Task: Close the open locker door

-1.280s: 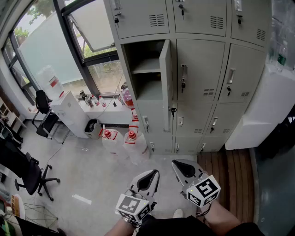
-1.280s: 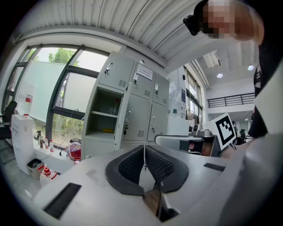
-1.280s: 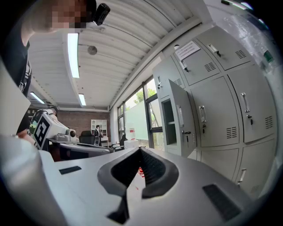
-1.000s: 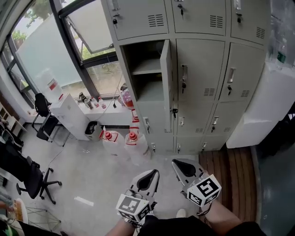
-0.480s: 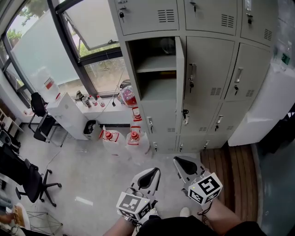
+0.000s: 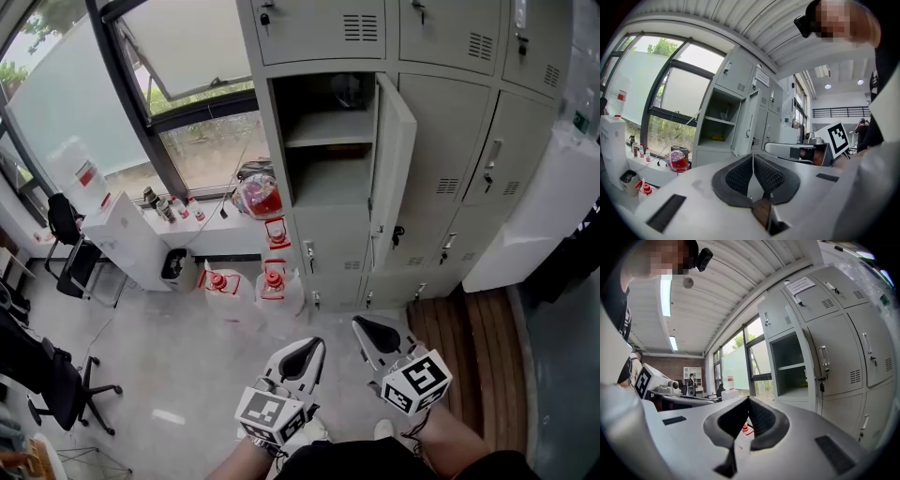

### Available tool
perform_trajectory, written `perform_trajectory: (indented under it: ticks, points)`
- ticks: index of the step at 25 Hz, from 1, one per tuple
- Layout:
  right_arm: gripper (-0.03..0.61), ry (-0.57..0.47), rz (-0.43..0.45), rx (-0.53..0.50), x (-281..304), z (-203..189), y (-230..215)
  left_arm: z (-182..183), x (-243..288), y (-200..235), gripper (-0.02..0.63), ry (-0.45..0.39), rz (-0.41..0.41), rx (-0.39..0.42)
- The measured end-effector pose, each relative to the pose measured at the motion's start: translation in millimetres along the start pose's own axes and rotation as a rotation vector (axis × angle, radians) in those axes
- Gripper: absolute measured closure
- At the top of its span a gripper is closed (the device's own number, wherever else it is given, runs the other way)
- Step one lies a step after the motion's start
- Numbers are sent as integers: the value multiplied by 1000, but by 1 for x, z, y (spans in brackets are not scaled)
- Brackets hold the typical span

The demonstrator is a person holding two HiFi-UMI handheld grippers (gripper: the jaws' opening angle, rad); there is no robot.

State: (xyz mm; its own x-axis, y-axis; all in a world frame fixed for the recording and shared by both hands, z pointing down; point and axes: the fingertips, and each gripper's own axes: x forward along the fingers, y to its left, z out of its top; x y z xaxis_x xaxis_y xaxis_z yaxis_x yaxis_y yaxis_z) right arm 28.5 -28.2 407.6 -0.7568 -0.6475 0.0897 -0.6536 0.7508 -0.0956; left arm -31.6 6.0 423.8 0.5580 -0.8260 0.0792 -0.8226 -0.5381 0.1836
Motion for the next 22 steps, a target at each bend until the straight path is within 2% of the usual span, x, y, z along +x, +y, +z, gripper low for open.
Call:
perform_trajectory:
  ticks: [11, 22]
  points:
    - [526, -32, -101, 8, 39, 3, 27, 2, -21, 39, 591, 23, -113, 26]
    - [526, -26, -143, 2, 49, 4, 33, -1, -29, 56, 591, 15, -134, 1]
